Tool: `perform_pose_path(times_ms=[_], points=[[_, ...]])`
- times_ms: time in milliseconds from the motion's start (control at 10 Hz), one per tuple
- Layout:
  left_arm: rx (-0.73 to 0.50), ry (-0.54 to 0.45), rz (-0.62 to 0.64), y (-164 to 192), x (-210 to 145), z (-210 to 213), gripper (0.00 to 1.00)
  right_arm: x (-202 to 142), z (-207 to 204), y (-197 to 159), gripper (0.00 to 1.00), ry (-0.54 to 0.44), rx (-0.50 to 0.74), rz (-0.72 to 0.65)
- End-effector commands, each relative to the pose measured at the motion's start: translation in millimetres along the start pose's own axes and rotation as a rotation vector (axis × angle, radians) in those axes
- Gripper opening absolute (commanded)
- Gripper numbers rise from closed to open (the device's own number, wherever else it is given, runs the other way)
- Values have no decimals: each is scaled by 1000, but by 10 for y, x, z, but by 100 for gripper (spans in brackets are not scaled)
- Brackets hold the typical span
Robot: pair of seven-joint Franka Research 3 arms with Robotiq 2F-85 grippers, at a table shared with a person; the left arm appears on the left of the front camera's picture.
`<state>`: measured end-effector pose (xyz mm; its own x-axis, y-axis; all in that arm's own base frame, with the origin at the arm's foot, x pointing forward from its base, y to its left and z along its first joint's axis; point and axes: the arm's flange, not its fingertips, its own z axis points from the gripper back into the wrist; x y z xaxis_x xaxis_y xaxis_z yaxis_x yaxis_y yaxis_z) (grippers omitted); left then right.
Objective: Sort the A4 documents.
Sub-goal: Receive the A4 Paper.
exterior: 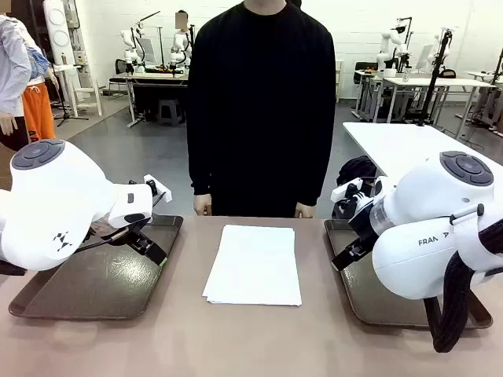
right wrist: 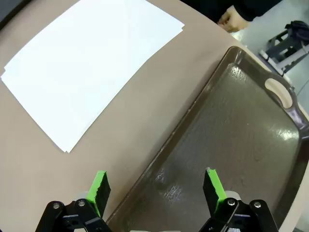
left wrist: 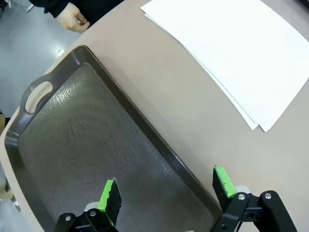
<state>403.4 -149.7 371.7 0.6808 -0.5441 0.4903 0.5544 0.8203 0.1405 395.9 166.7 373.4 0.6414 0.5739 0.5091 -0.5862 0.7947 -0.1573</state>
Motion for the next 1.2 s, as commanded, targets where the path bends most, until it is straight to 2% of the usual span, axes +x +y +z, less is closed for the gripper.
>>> perform_pose_path(times_ms=[0,1100], points=[[0,0,0,0,0,0,100,0,0,0,100,0,0,0],[0,0,0,0,0,0,100,0,0,0,100,0,0,0]])
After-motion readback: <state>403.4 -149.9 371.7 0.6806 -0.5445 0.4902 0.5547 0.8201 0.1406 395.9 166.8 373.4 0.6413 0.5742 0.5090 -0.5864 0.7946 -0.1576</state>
